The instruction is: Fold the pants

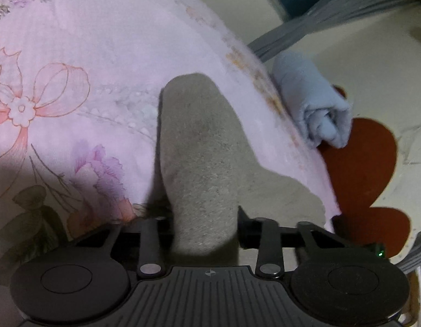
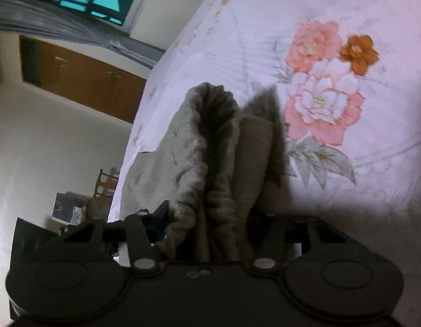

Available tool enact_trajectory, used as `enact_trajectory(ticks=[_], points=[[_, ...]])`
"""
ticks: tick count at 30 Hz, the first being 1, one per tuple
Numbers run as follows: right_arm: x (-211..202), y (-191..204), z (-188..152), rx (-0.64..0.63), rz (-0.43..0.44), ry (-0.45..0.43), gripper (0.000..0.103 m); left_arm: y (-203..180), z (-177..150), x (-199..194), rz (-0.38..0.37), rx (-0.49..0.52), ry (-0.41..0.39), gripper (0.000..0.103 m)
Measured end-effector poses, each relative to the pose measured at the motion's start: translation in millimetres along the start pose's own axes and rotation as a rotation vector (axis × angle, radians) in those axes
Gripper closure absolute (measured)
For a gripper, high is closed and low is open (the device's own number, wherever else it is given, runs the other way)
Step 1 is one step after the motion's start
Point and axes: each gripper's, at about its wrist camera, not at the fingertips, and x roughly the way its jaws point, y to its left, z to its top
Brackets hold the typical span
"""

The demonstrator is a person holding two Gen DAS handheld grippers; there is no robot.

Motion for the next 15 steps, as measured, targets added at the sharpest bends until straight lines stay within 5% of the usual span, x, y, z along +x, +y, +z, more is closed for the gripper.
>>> enact_trajectory(ticks=[8, 15], points=[[-4.6, 55.9, 18.7, -0.127, 0.07, -0.004, 0.064, -25.9, 17.9, -26.3, -0.097, 0.062, -0.079, 0.078], [36.9, 83.3, 79.3, -0.186, 0.119, -0.01, 0.064, -17.5, 87.9, -32.3, -0.079, 0.08, -0.156, 0.078]])
